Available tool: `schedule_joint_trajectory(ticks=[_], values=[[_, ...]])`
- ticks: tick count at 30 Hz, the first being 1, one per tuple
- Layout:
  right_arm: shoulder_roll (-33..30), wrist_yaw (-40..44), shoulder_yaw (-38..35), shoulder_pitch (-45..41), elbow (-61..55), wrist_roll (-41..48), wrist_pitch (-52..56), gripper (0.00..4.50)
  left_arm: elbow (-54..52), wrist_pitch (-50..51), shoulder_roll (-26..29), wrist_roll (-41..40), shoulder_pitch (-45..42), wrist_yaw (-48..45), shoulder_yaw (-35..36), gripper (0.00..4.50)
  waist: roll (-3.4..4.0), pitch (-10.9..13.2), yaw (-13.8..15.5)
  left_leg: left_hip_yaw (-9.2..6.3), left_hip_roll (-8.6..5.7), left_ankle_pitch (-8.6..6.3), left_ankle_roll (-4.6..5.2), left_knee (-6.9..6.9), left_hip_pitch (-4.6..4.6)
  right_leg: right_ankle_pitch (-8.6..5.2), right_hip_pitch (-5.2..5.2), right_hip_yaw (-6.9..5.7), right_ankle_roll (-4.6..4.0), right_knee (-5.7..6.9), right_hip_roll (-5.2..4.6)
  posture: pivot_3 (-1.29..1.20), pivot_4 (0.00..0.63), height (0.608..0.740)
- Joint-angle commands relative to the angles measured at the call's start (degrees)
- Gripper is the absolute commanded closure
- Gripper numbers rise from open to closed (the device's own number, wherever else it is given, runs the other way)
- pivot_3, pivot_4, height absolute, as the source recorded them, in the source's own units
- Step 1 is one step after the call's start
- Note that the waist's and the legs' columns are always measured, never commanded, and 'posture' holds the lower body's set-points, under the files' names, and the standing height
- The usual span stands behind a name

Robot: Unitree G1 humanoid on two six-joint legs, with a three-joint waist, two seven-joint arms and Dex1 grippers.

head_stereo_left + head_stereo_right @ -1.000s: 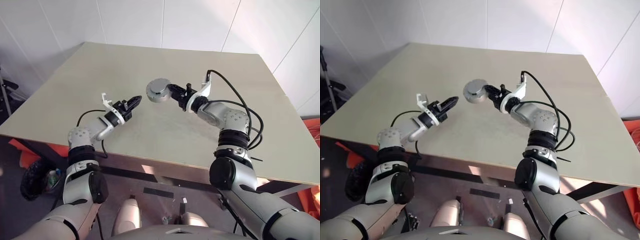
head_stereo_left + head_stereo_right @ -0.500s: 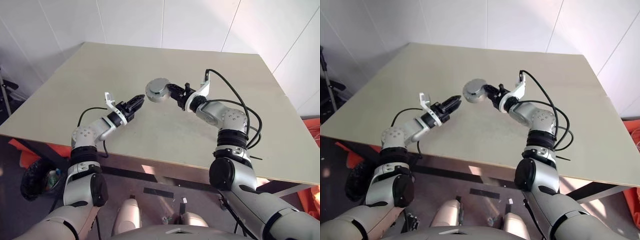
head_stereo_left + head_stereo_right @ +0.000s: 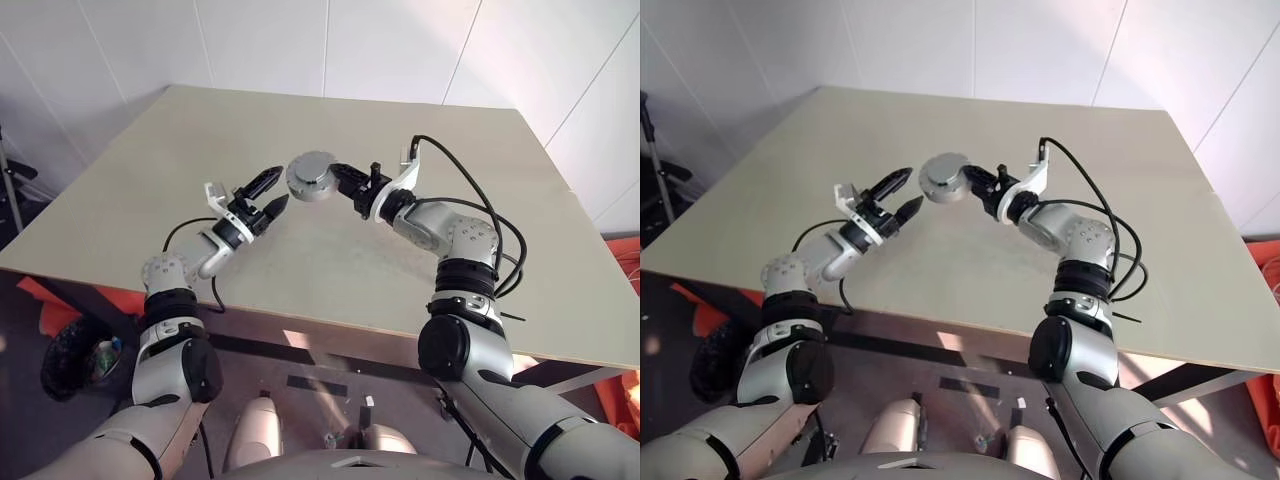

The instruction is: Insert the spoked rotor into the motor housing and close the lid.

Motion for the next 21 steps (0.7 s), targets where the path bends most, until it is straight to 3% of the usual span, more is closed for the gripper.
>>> schedule_joint_trajectory(ticks=[1, 21], values=[[0.4, 0.2, 0.0, -1.6, -4.6, 4.3, 1.0, 3.29, 1.3, 1.3, 0.3, -1.8, -2.3, -1.8, 0.0, 0.13, 0.0, 0.0, 0.0, 0.0, 0.0, 0.0, 0.0, 0.02, -0.01, 0.01, 0.0, 0.0, 0.01, 0.0, 0.0, 0.0, 0.0, 0.74], [1.4, -0.4, 4.0, 1.3, -10.5, 7.7, 5.5, 3.29, 6.3, -1.3, 1.2, 3.2, -3.9, -8.2, -2.7, 0.13, 0.0, 0.0, 0.1, -0.01, -0.01, 0.0, 0.0, 0.05, -0.04, 0.05, 0.02, -0.02, 0.07, -0.01, -0.04, 0.0, 0.0, 0.74]])
